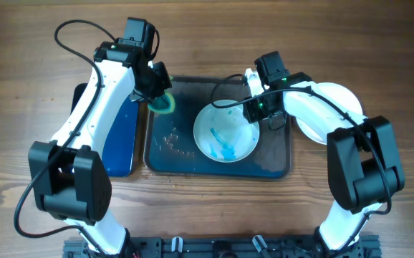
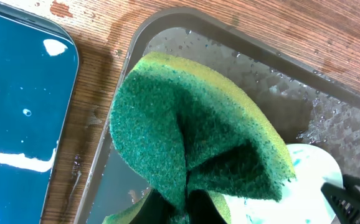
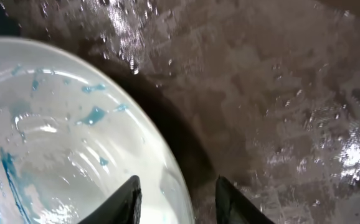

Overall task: Clean dirty plates on tray and stack at the side
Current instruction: 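Drag the last dirty plate toward the tray center with the right gripper, then scrub the last plate with the sponge while the right gripper holds its rim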

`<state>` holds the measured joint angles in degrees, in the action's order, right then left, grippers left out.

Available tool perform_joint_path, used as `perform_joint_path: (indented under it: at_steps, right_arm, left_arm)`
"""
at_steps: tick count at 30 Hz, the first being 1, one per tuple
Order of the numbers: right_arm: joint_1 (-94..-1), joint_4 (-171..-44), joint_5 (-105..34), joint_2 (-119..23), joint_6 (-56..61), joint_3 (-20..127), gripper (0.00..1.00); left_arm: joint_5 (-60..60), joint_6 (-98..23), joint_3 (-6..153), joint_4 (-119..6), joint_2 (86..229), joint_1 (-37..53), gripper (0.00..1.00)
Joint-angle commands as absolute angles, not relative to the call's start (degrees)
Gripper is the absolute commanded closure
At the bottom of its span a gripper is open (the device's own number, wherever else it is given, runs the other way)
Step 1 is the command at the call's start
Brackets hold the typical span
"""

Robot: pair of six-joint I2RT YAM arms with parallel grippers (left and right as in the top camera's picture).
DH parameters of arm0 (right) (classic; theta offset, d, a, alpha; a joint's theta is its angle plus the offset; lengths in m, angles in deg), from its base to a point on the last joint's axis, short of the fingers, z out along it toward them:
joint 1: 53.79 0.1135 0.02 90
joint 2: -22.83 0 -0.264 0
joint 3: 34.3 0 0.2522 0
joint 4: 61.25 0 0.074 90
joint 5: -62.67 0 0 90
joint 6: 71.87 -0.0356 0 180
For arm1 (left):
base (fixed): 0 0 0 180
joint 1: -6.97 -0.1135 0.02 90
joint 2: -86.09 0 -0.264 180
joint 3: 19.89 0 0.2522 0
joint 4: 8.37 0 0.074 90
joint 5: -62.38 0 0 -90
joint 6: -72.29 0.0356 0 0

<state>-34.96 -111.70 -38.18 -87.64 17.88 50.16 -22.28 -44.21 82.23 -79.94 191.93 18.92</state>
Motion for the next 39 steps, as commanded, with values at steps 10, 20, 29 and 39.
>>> perform_joint_path:
  at_steps: [10,20,29,39]
  right_arm:
    - [-35.5,-112.1,-41.3,-87.6,-1.2,44.5,0.96]
    - [-35.3,-108.2,-48.4,-87.6,-16.3,44.2,0.96]
    - [-35.2,-105.5,-51.4,-87.6,-12.9,43.5,0.96]
    - [-35.2,-105.4,-51.9,-87.6,-11.9,43.5,0.96]
  left_arm:
    - [-23.2,-45.0,83.0,-79.8,191.2,18.8,0.96]
    - [-22.6,-45.2,75.7,-74.6,191.3,21.4,0.96]
    - [-19.6,-45.0,68.8,-62.1,194.5,29.0,0.96]
    - [-11.7,-41.9,68.8,-60.6,204.0,31.2,0.96]
